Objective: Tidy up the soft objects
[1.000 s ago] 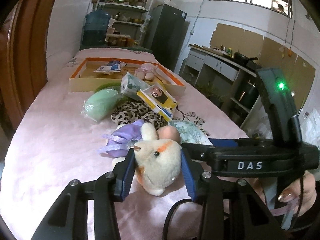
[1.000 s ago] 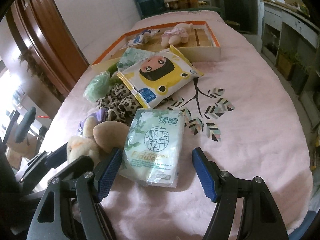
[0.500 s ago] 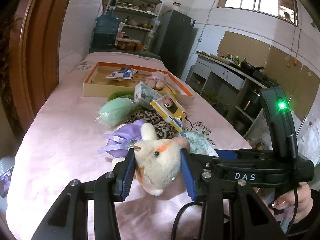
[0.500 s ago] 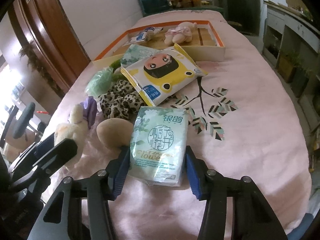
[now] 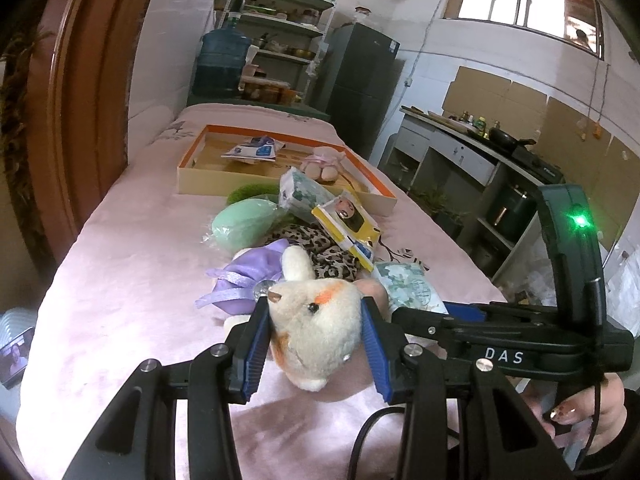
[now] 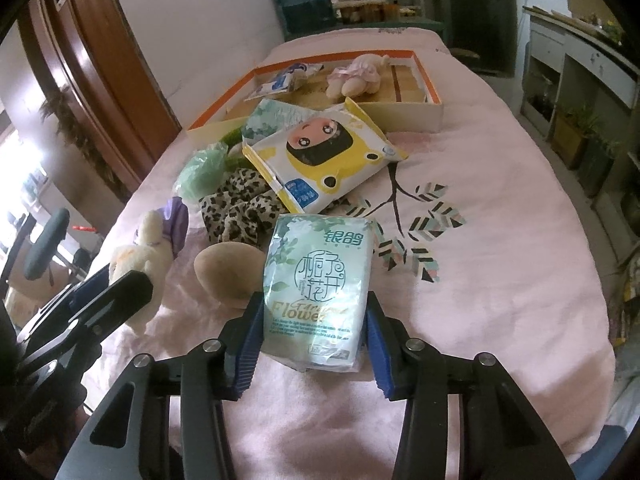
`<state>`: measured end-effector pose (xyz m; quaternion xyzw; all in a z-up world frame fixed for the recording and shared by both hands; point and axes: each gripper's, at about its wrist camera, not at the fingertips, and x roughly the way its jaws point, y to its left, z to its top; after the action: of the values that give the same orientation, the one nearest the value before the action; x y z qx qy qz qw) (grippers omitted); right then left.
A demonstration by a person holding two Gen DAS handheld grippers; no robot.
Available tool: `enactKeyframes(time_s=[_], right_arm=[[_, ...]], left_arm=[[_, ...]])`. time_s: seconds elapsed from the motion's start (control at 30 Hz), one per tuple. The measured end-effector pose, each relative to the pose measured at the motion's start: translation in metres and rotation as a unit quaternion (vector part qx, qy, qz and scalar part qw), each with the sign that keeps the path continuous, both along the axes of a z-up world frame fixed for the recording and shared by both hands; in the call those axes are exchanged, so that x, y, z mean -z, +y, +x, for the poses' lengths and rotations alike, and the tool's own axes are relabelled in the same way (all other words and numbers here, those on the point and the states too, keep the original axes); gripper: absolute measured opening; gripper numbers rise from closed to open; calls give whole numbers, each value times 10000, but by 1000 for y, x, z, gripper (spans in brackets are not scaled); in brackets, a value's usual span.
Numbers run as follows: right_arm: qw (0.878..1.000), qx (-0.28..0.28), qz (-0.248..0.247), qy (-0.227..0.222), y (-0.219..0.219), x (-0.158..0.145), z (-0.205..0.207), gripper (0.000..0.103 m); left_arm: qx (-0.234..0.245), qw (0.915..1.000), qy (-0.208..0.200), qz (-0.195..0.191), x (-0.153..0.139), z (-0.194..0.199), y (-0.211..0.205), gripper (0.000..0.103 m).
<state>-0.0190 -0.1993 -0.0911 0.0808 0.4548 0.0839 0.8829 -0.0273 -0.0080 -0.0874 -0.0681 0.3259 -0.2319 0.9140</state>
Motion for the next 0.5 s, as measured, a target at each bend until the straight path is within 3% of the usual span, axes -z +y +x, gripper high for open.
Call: enactKeyframes(time_s=[0.5], right_arm=[[9988, -45, -210, -446, 0, -29, 5, 48]], left_arm=[[-330, 9990, -84, 276, -16, 19, -2, 44]])
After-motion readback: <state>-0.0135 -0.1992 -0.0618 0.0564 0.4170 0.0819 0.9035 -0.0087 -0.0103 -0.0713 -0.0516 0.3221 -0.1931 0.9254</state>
